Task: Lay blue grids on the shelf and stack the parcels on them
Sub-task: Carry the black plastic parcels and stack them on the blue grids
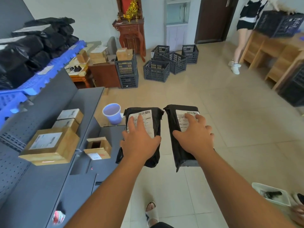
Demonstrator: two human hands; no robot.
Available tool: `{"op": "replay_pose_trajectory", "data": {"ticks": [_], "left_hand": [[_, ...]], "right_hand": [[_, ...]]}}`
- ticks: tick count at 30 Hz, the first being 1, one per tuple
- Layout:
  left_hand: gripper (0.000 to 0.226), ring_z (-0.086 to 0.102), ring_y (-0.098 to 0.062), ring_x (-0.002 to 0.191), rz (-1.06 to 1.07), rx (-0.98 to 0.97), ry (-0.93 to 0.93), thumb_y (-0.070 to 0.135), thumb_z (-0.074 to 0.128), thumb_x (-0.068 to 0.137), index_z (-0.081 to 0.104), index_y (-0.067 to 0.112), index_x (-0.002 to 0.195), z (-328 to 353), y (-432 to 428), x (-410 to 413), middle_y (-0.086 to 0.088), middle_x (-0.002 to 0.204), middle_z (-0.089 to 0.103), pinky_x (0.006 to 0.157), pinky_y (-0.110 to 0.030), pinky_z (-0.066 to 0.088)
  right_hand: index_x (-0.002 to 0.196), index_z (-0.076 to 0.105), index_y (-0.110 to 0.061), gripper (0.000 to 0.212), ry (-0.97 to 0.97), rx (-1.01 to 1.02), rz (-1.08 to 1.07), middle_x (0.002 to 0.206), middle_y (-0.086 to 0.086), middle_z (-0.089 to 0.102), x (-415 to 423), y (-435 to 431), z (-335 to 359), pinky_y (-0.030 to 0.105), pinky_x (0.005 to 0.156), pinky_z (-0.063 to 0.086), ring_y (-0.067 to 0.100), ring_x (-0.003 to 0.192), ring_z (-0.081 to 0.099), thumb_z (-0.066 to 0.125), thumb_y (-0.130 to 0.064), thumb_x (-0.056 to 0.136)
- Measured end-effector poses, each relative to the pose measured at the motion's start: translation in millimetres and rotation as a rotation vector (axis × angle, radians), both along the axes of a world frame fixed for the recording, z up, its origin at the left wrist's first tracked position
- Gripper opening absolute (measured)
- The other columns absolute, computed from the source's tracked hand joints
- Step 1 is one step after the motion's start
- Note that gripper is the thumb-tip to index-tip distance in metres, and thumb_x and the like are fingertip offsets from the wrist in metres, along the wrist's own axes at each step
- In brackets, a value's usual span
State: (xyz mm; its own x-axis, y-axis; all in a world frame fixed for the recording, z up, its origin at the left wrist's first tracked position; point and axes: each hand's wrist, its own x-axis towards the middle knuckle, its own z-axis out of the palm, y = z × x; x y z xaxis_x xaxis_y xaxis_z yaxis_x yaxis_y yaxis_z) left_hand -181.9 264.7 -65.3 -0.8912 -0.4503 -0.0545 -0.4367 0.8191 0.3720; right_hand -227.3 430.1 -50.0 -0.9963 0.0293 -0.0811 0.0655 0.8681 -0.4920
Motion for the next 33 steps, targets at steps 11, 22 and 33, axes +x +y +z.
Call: {"op": "replay_pose_trajectory", "data": {"ticks": [11, 22, 33], "left_hand": [[0.097, 0.028, -0.041, 0.141, -0.093, 0.042, -0.001, 0.063, 0.057, 0.087, 0.003, 0.03, 0.161, 8.2, -69.7, -182.2, 0.005, 0.168, -0.005, 0.11, -0.055, 0.036], [0.098, 0.031, -0.039, 0.139, -0.088, 0.027, -0.027, 0.062, 0.057, 0.085, 0.003, 0.031, 0.161, 2.5, -97.7, -335.5, 0.008, 0.167, -0.006, 0.107, -0.053, 0.035], [0.098, 0.028, -0.037, 0.141, 0.179, 0.015, 0.054, 0.062, 0.059, 0.084, 0.006, 0.032, 0.16, 33.3, -137.6, -460.0, 0.012, 0.166, -0.006, 0.109, -0.055, 0.036]], "right_hand": [[0.15, 0.032, -0.036, 0.079, 0.038, 0.03, -0.079, 0.16, 0.0, 0.023, -159.7, -63.2, 18.3, 0.051, 0.109, 0.032, 0.038, 0.131, 0.039, 0.063, -0.052, 0.079], [0.151, 0.031, -0.037, 0.081, -0.006, 0.019, -0.09, 0.159, -0.001, 0.024, -313.7, -92.4, 8.0, 0.051, 0.109, 0.032, 0.037, 0.131, 0.038, 0.062, -0.054, 0.078], [0.152, 0.031, -0.038, 0.081, 0.035, -0.046, 0.18, 0.161, -0.001, 0.021, -490.2, -146.8, 38.5, 0.052, 0.11, 0.03, 0.038, 0.134, 0.035, 0.064, -0.055, 0.08]]}}
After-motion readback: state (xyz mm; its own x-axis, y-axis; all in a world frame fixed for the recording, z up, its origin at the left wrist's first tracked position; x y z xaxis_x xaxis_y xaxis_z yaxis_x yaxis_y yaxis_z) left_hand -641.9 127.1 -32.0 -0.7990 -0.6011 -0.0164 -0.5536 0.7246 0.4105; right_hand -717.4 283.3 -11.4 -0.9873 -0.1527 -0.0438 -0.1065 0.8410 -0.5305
